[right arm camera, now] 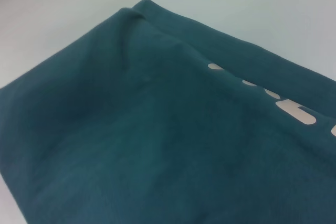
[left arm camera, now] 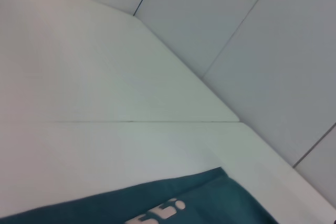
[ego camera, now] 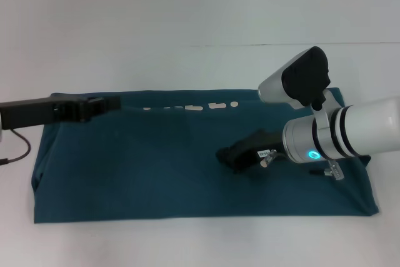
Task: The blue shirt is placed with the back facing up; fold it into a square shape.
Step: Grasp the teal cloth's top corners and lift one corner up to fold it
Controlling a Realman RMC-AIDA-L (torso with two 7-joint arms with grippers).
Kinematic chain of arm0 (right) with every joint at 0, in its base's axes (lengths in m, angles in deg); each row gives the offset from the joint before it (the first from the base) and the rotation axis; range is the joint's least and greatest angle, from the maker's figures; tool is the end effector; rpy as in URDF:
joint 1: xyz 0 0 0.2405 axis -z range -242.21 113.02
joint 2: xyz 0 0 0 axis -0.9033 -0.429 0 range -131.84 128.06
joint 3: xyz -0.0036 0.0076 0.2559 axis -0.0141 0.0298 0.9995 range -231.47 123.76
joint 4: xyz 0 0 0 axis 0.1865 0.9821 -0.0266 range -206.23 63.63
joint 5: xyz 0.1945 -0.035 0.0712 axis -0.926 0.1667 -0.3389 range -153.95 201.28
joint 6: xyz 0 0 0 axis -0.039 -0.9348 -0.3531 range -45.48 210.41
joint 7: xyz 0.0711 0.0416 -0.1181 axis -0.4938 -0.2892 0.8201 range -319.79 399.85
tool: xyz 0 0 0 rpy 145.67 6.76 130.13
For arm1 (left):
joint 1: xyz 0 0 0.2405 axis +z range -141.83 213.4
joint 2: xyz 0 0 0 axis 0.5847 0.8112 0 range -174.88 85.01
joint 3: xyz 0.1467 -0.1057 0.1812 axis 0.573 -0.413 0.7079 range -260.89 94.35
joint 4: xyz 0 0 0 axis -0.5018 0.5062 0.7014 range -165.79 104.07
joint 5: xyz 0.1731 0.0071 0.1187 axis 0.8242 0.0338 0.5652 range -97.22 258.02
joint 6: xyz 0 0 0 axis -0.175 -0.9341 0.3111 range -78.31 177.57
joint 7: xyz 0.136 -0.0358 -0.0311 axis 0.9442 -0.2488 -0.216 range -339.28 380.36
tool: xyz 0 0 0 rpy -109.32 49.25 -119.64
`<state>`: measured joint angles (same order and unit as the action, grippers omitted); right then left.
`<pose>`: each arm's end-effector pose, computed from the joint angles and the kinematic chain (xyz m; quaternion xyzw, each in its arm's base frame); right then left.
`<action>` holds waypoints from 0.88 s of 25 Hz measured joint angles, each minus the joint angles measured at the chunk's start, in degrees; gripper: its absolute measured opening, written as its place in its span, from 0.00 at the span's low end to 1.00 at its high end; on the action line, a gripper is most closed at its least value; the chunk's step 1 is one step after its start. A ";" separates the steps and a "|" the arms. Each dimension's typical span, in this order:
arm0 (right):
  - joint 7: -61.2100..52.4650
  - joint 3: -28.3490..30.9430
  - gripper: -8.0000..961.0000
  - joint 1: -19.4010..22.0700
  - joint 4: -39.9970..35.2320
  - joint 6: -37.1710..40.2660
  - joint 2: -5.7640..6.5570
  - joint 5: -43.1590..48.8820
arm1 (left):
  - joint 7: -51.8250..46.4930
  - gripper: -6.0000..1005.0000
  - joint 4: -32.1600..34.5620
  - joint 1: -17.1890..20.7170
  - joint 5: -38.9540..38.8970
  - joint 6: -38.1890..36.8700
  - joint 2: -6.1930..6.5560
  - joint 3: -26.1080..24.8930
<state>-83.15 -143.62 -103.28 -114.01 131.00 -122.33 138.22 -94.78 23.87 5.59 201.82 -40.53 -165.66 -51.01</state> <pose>0.1961 0.3808 -0.1023 -0.9363 0.3059 0.0234 0.1712 -0.2579 0.3492 0.0531 -0.8548 -0.4286 -0.2448 0.1605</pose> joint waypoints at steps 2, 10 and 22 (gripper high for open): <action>0.12 0.00 0.02 -0.32 0.76 -0.35 -0.04 -0.53 | 0.03 0.06 -0.06 -0.42 -0.22 0.16 -0.15 0.06; 1.83 0.13 0.03 -0.20 1.77 -1.47 0.00 -2.95 | 0.04 0.06 -1.89 0.17 0.42 4.56 0.64 0.35; 6.56 -1.30 0.03 0.21 0.29 -10.46 -0.09 -8.88 | 3.83 0.06 -0.63 6.49 -1.79 6.65 0.61 -4.75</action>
<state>-76.59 -144.92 -103.07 -113.72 120.54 -122.42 129.34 -90.95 23.24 12.08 200.03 -33.88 -165.04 -55.76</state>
